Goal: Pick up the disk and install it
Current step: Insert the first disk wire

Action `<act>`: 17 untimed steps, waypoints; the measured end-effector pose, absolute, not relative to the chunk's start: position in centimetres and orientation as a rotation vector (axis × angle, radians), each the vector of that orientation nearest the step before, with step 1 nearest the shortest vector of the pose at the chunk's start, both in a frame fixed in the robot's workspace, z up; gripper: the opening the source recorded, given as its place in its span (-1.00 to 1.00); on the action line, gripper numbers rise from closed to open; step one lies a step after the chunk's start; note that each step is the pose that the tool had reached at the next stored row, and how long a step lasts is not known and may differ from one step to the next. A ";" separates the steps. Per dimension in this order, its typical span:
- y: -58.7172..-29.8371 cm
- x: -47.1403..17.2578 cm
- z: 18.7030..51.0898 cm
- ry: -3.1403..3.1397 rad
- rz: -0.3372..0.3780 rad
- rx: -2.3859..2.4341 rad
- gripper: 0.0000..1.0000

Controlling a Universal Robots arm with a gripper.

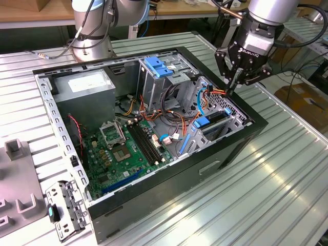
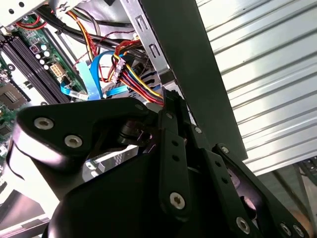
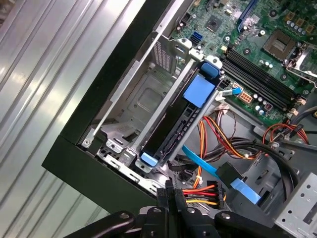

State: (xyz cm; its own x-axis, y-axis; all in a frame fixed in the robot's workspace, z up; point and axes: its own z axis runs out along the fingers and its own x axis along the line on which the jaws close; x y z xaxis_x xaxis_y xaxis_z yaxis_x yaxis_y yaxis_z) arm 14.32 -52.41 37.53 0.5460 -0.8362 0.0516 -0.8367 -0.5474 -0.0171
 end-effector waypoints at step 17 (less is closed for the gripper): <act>-52.4 14.3 37.5 -1.510 0.084 2.742 -0.67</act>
